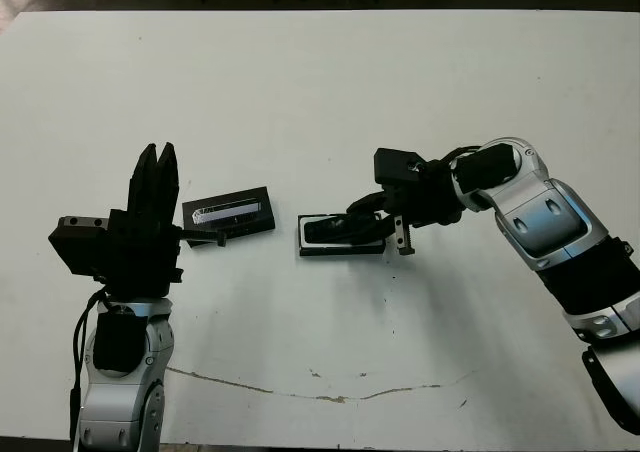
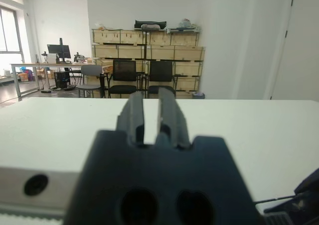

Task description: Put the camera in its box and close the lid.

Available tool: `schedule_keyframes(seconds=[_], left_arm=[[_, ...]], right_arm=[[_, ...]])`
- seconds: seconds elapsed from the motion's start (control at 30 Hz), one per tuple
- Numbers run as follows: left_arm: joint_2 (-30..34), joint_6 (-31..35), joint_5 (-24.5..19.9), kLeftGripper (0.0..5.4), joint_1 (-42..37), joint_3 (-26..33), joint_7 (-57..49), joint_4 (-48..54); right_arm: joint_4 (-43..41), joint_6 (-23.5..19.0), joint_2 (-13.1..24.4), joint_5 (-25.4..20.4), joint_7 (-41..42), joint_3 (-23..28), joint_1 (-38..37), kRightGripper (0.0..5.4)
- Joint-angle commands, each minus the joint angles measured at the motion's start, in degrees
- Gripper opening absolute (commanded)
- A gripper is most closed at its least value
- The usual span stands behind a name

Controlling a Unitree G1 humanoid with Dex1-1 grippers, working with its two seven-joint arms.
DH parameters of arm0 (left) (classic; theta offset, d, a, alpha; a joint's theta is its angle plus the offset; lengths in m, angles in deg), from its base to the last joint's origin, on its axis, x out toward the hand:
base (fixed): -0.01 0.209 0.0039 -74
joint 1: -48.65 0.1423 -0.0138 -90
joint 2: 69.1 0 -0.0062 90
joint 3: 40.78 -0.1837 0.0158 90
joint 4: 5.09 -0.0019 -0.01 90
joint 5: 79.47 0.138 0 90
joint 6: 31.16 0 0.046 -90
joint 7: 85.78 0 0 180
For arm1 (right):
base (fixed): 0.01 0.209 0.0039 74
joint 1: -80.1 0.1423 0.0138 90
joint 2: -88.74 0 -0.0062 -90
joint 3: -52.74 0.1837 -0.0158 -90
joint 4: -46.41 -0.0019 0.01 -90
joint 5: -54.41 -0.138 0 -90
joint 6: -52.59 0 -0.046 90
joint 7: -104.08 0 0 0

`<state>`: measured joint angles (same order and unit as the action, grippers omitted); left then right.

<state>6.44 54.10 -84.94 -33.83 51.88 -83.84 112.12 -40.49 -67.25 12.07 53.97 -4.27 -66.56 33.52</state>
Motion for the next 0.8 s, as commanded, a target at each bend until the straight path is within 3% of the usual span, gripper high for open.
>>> schedule_keyframes(seconds=[0.03, 0.17, 0.43, 0.53, 0.7, 0.8], left_arm=[[0.2, 0.1, 0.3, 0.00, 1.1, 0.4, 0.1, -1.1], [0.1, 0.2, 0.6, 0.00, 1.0, 0.3, -0.2, -1.1], [-0.2, 0.3, 0.2, 0.00, 1.0, -0.1, -0.1, -1.0], [0.1, -0.1, 0.3, 0.00, 1.0, -0.1, 0.2, -1.2], [0.2, 0.2, 0.4, 0.00, 1.0, 0.0, 0.1, -1.2], [0.2, 0.4, 0.2, 0.00, 1.1, 0.1, 0.1, -1.0]], right_arm=[[2.0, 3.3, -0.4, -1.4, 2.9, -0.8, -0.7, 1.06], [2.7, 8.8, 0.6, -0.7, 2.3, 0.9, 0.0, 1.89], [1.9, 12.3, 2.7, -1.1, 0.0, 7.0, 1.3, 3.63], [1.7, 10.9, 2.8, -2.6, -1.1, 10.2, 1.6, 4.27], [-2.1, 7.3, 1.4, -9.6, -7.6, 19.6, -2.2, 5.39], [-8.4, 3.7, -0.6, -13.0, -15.7, 25.3, -7.7, 5.39]])
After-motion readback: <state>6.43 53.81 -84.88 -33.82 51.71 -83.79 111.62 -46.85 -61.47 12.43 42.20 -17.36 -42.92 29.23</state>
